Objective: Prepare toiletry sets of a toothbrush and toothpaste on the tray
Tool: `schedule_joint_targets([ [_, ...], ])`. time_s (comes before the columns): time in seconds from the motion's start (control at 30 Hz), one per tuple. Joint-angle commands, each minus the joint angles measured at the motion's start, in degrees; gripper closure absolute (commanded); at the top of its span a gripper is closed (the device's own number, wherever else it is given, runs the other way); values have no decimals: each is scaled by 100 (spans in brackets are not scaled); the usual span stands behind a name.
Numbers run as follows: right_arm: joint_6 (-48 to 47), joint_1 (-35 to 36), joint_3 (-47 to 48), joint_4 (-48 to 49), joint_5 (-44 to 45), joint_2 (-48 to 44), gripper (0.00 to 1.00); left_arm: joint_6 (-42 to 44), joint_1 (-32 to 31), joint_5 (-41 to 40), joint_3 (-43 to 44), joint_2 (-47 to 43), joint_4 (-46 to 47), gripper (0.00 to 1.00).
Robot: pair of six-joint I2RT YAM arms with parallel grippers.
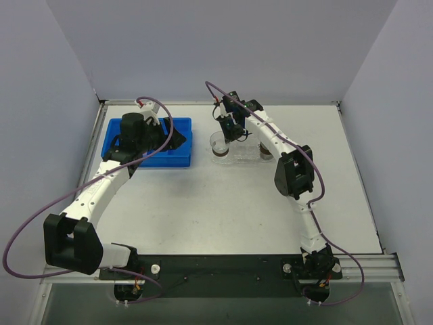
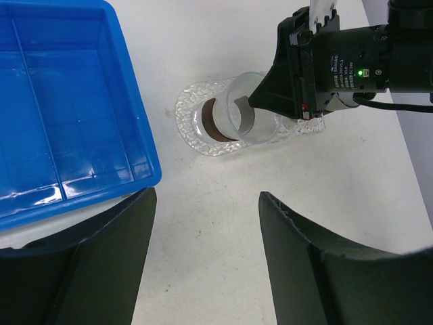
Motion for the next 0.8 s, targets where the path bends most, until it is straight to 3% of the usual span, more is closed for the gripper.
schedule_joint_targets([
  [0.0,69,43,214,52,131,-92,93,76,44,96,203,-20,104,28],
  [0.27,69,43,214,96,157,-154,79,76,62,96,185,-20,112,27],
  [0.77,95,35,161,237,227,-251,64,85,88,88,194,-37,95,27],
])
